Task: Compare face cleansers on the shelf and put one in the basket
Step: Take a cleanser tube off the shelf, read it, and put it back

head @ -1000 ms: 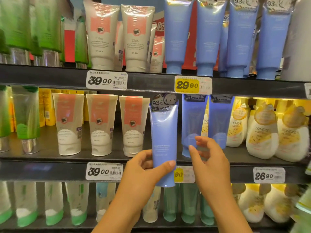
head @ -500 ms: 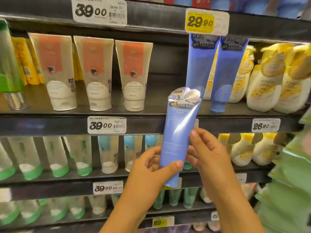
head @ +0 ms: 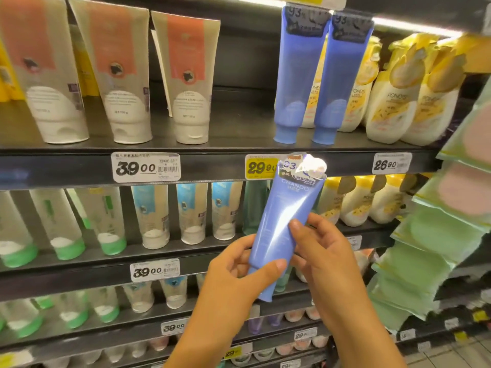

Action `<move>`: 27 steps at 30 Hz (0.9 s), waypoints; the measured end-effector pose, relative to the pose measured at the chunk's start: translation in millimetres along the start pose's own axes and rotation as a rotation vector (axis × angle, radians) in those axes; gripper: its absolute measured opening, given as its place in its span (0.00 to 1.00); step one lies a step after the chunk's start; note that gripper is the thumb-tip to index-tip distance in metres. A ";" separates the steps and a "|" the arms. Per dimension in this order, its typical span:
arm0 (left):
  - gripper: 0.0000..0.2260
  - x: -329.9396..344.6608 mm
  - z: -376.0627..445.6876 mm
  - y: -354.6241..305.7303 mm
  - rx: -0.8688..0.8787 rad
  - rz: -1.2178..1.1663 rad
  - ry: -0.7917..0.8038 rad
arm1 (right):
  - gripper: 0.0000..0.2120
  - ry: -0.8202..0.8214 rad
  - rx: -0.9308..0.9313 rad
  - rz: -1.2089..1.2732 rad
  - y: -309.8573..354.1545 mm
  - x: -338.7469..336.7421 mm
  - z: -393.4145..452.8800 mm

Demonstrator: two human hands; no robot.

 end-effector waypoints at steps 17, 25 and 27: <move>0.10 93.2 -1.8 38.4 -0.374 -0.599 0.110 | 0.07 -0.181 -0.050 0.377 17.1 -85.5 9.0; 0.19 113.5 -11.6 46.1 -0.411 -0.699 0.065 | 0.16 -0.141 -0.012 0.450 11.3 -103.3 11.4; 0.18 114.1 -12.9 47.4 -0.382 -0.727 0.075 | 0.19 -0.121 0.012 0.466 5.6 -102.4 11.5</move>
Point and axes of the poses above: each hand's wrist, its own z-axis towards the middle knuckle, its own x-axis out of the palm, y = z × x, the point moved 10 cm from there along z, towards the middle knuckle, and after that the axes turned 9 degrees about z, right-handed, at the moved point
